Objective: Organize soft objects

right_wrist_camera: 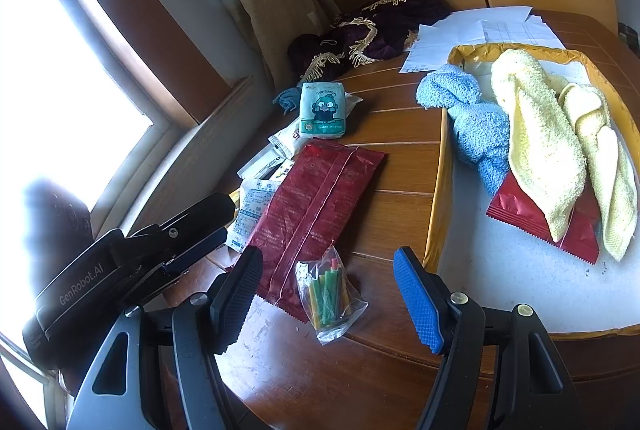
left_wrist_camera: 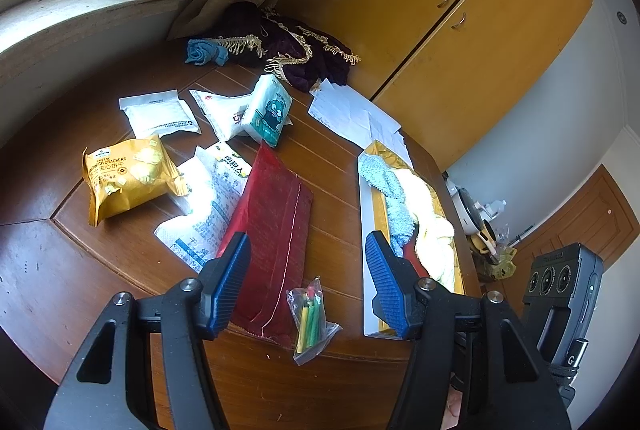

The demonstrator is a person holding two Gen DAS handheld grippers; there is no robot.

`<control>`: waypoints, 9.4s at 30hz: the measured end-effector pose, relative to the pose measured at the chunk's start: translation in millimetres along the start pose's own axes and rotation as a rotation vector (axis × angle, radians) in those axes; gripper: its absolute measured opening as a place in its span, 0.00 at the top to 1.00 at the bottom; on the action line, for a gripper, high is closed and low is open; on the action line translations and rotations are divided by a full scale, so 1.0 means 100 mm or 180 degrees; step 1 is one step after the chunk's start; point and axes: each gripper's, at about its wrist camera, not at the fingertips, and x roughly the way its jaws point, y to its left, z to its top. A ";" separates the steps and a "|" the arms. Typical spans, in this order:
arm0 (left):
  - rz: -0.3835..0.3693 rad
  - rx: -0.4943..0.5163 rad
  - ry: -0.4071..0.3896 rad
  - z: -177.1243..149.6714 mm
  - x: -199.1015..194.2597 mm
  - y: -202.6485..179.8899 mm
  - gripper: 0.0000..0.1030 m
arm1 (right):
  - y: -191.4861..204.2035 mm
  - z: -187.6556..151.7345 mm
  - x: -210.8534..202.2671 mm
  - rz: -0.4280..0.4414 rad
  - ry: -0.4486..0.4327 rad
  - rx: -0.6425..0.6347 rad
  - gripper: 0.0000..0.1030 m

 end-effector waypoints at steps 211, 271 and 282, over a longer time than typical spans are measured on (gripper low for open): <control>-0.0704 0.1201 0.0704 -0.36 0.69 -1.25 0.35 | -1.07 0.49 -0.90 -0.0930 -0.0845 0.0436 0.31; 0.1084 0.0824 0.0245 -0.05 0.49 0.31 0.47 | 0.07 0.28 0.19 0.0002 0.0005 -0.0028 0.31; 0.0897 0.0714 0.0180 -0.09 0.23 0.48 0.81 | 0.31 0.52 0.77 0.0124 0.0276 -0.0115 0.31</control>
